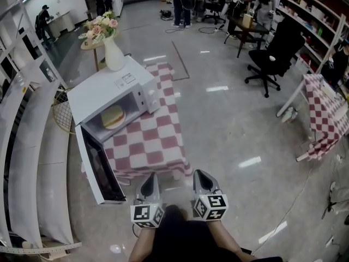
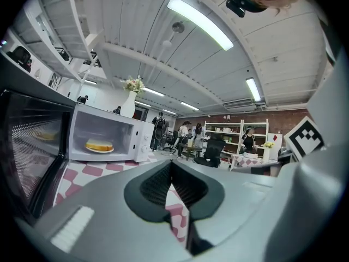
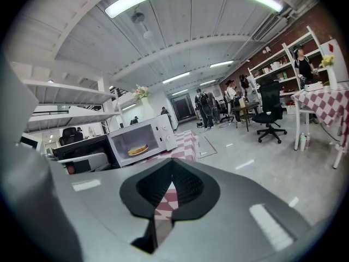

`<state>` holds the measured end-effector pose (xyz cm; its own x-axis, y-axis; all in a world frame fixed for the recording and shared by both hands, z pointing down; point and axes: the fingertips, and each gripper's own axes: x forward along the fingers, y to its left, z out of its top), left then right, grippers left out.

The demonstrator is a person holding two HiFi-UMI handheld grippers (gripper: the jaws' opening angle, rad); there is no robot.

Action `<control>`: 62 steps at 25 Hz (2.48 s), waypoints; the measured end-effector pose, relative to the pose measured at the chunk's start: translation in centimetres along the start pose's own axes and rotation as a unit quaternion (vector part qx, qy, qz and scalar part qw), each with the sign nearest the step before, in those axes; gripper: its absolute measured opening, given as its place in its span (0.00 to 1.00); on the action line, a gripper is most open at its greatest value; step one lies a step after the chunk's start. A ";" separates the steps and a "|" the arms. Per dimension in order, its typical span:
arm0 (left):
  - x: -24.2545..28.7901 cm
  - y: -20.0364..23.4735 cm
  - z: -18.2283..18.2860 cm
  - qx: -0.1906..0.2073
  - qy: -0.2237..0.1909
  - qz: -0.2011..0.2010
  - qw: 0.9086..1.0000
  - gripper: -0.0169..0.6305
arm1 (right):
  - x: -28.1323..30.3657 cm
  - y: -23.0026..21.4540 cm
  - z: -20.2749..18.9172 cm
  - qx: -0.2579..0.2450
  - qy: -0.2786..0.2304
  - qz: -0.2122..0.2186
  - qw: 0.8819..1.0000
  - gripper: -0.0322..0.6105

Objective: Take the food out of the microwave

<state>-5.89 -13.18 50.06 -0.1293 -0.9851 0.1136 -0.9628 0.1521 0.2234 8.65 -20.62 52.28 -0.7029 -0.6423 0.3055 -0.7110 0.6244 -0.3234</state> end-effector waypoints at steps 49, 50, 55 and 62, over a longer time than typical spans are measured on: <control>11.8 7.5 2.2 -0.046 -0.004 0.040 0.998 0.04 | 13.3 -0.2 3.6 -0.030 0.037 0.016 0.999 0.05; 12.1 7.9 2.3 -0.048 -0.004 0.043 0.998 0.04 | 13.8 -0.1 3.7 -0.032 0.039 0.017 0.999 0.05; 13.6 9.7 2.9 -0.055 -0.003 0.053 0.997 0.04 | 16.0 0.5 4.6 -0.039 0.047 0.026 0.998 0.05; 14.7 11.8 3.4 -0.061 -0.001 0.067 0.996 0.04 | 18.6 1.5 5.4 -0.046 0.055 0.035 0.997 0.05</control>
<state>-19.94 -26.10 51.07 -0.2550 -0.9556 0.1475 -0.9010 0.2902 0.3225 -5.39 -34.00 52.61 -0.7454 -0.5455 0.3832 -0.6547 0.7074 -0.2664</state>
